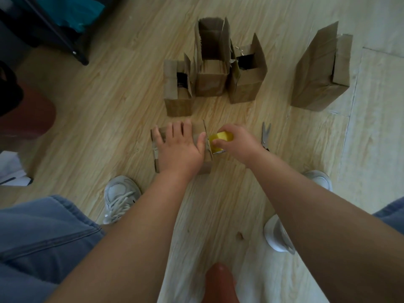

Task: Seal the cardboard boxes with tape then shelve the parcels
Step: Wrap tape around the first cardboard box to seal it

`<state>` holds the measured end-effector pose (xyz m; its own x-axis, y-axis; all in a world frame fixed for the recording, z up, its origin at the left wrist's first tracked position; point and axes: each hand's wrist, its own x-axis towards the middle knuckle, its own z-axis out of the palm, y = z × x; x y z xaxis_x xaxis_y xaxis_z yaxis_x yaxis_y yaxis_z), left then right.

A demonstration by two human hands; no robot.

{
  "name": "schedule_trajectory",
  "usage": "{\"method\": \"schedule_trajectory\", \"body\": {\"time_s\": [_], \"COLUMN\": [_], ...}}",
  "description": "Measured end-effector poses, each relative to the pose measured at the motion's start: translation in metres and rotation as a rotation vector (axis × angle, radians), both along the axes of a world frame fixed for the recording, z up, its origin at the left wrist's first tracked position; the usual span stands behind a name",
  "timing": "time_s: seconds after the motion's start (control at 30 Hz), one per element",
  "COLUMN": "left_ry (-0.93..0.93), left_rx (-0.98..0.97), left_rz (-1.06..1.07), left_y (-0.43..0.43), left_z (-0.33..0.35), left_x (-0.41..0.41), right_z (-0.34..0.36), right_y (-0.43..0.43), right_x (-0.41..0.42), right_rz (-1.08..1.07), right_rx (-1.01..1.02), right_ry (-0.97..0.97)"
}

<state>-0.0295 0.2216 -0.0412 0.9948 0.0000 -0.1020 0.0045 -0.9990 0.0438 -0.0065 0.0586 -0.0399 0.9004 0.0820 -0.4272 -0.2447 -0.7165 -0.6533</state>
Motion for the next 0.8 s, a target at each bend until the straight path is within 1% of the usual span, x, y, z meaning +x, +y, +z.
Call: {"method": "schedule_trajectory", "body": {"time_s": [0.1,0.17,0.2,0.27,0.3,0.33,0.4,0.47,0.6,0.7,0.8], "left_ry": [0.025,0.037,0.033,0.020,0.022,0.026,0.017,-0.011,-0.043,-0.073,-0.079], "left_rx": [0.003,0.009,0.008,0.002,-0.005,-0.010,-0.008,-0.007,-0.027,-0.049,-0.059], "left_rz": [-0.011,-0.022,-0.027,-0.028,-0.020,-0.012,-0.006,-0.010,0.003,0.009,0.006], "left_y": [0.001,0.004,0.005,0.007,0.008,0.008,0.008,0.009,0.008,0.007,0.008], "left_z": [0.003,0.005,0.007,0.008,0.008,0.006,0.005,0.003,-0.001,-0.003,-0.004], "left_x": [0.000,0.001,0.001,0.000,0.001,0.001,0.001,0.001,0.004,0.003,0.003], "right_z": [0.001,0.002,0.002,-0.003,-0.007,-0.012,-0.025,-0.040,-0.064,-0.077,-0.085], "right_y": [-0.001,-0.006,-0.009,-0.017,-0.023,-0.030,-0.045,-0.057,-0.068,-0.069,-0.069], "right_x": [0.000,-0.006,-0.011,-0.021,-0.024,-0.026,-0.029,-0.031,-0.031,-0.028,-0.022], "right_rz": [0.013,-0.029,-0.106,-0.342,-0.451,-0.524,-0.584,-0.584,-0.533,-0.482,-0.501], "right_rx": [-0.019,0.021,0.094,0.263,0.284,0.252,0.124,0.014,-0.100,-0.182,-0.204], "right_ry": [-0.009,0.002,0.014,0.009,0.000,0.009,0.090,0.192,0.305,0.315,0.287]}}
